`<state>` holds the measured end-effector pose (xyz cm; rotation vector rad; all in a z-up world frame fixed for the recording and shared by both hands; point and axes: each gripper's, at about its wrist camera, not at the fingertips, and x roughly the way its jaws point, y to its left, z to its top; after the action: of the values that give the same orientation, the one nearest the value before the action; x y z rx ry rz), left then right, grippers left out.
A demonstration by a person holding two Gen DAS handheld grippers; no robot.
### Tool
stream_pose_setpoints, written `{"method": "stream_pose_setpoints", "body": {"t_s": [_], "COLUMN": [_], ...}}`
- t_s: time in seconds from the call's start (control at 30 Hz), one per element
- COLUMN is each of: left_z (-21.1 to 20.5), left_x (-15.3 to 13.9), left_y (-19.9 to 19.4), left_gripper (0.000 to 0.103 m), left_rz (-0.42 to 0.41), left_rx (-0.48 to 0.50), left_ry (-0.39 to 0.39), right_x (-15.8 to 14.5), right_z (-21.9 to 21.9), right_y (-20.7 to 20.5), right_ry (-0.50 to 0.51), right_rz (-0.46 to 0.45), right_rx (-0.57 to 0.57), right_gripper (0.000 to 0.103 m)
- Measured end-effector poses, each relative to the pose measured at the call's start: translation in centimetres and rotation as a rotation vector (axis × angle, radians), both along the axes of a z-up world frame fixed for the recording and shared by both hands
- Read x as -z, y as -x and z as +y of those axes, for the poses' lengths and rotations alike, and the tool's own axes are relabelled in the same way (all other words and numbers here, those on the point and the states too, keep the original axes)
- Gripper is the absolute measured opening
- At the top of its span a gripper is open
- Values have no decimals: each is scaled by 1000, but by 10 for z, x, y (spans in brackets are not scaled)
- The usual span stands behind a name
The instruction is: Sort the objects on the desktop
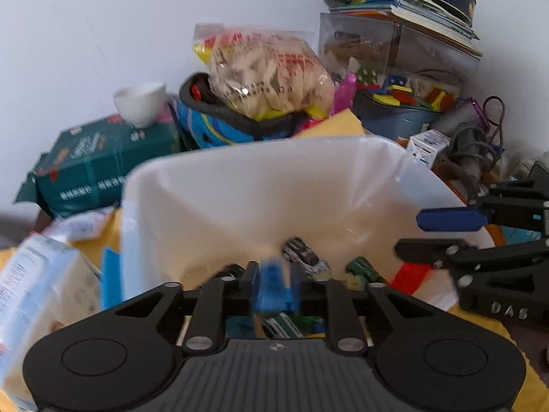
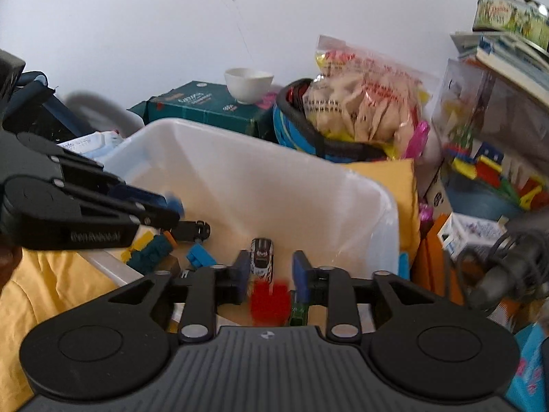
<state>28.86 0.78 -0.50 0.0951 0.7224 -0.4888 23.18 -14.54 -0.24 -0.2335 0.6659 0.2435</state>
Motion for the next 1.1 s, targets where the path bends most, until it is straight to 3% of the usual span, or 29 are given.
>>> {"method": "stream_pose_setpoints", "body": {"t_s": [0.03, 0.13, 0.27, 0.4, 0.57, 0.63, 0.8, 0.93, 1.1], "left_z": [0, -3, -7, -10, -26, -30, -25, -27, -29], "left_x": [0, -10, -36, -62, -73, -70, -70, -73, -76], "left_y": [1, 15, 39, 64, 90, 90, 79, 71, 63], "left_gripper": [50, 68, 73, 78, 90, 90, 90, 90, 90], "left_rz": [4, -42, -151, -221, -305, -274, -141, -113, -110], "left_rx": [-1, 5, -31, -92, -183, -170, -162, -171, -177], "left_ry": [8, -8, -82, -146, -301, -325, -246, -246, -267], "right_x": [0, -5, -16, -27, -40, -40, -39, -36, -34], "right_z": [0, -1, -4, -5, -8, -9, -16, -15, -13], "right_y": [3, 10, 16, 27, 39, 37, 28, 16, 4], "right_ry": [-3, 7, -11, -20, -38, -8, 20, 96, 117], "right_rz": [-4, -28, -51, -57, -55, -34, 42, 86, 116], "right_rx": [3, 1, 2, -7, -16, -6, 15, 42, 82], "right_gripper": [41, 48, 57, 58, 65, 65, 74, 84, 92]}}
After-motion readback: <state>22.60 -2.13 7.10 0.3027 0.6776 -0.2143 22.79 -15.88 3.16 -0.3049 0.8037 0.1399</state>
